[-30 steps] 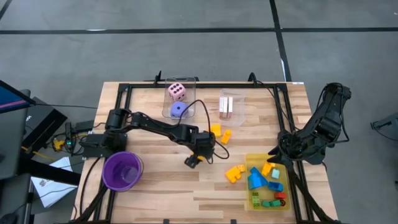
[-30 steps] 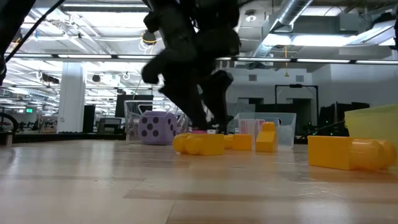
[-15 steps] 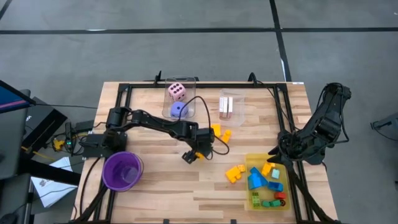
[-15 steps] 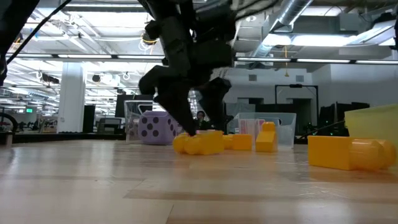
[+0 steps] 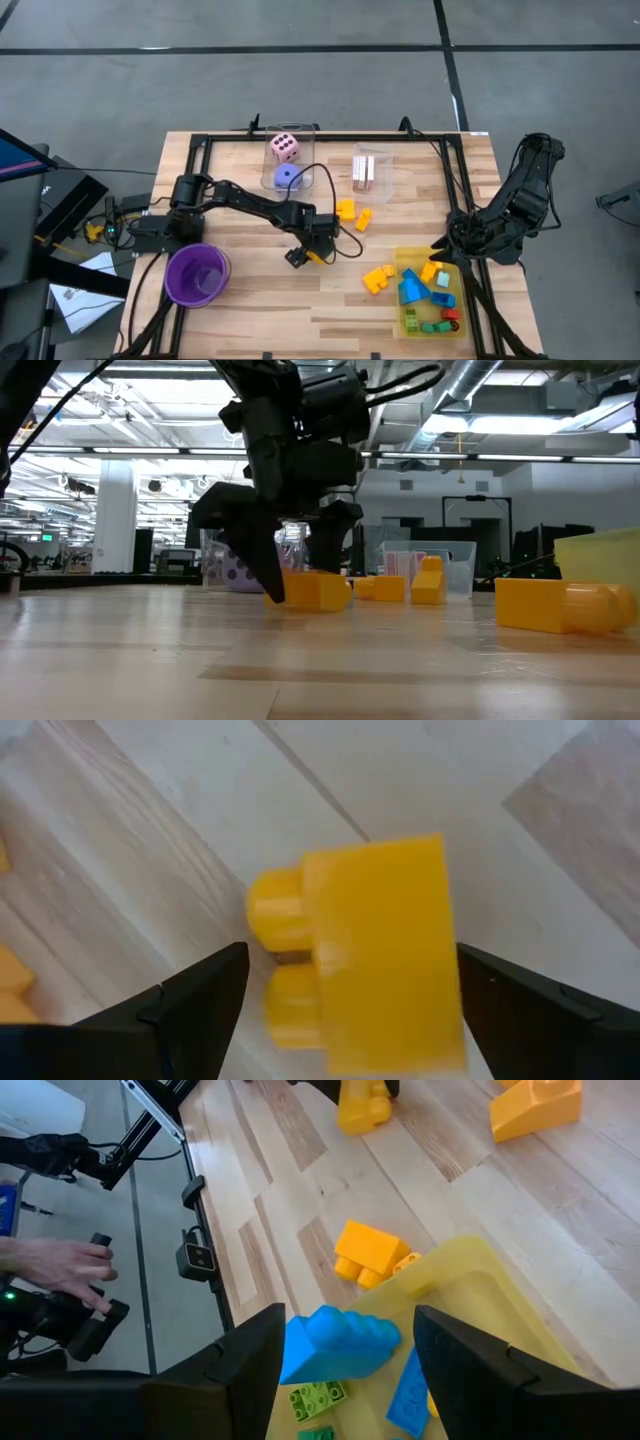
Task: Pick & Place Toys
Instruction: Put the yellow game piece into the bin
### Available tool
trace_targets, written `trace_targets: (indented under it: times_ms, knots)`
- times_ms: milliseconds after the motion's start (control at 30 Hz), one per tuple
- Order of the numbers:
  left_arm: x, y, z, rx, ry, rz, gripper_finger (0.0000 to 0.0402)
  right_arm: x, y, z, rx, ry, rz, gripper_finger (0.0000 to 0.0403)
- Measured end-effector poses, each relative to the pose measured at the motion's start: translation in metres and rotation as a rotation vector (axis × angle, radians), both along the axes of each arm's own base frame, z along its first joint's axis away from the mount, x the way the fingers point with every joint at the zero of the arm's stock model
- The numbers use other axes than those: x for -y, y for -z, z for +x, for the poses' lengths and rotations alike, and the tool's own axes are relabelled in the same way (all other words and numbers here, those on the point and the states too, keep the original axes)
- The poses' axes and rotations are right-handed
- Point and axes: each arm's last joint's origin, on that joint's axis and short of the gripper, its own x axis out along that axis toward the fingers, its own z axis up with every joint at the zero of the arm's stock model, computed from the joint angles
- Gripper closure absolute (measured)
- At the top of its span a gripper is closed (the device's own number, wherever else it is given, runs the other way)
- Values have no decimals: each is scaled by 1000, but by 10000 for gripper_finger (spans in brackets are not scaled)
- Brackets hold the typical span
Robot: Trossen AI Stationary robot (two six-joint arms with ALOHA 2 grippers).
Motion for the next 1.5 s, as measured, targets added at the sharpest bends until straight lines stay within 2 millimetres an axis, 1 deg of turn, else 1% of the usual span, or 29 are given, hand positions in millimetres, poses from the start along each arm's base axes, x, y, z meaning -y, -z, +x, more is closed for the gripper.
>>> trace_targets:
  times_ms: [167, 367, 667, 767, 967, 1100, 1267, 1367, 1500]
  knots:
    - [-1, 0, 0, -1, -50, -3, 72, 0, 0, 0, -2, 0, -3, 188]
    - [1, 0, 0, -4, -75, -14, 101, 0, 1, 1, 0, 5, -11, 188]
    - [2, 0, 0, -7, -114, -28, 139, -7, 5, 5, -22, 5, -42, 188]
    - [2, -1, 1, -6, -151, -41, 145, -9, 4, 6, -16, 5, -34, 188]
    - [4, -6, 3, 33, -190, -59, 150, -11, 0, 9, 47, 7, -13, 188]
    - [4, -17, 6, 92, -233, -88, 172, -15, -6, 13, 131, -14, -29, 188]
    - [4, -18, 5, 89, -241, -92, 199, -16, -8, 13, 150, -37, -45, 188]
    - [4, -18, 6, 104, -240, -96, 195, -16, -8, 13, 150, -38, -44, 188]
    - [5, -20, 9, 140, -239, -103, 162, -16, -8, 13, 152, -35, -37, 188]
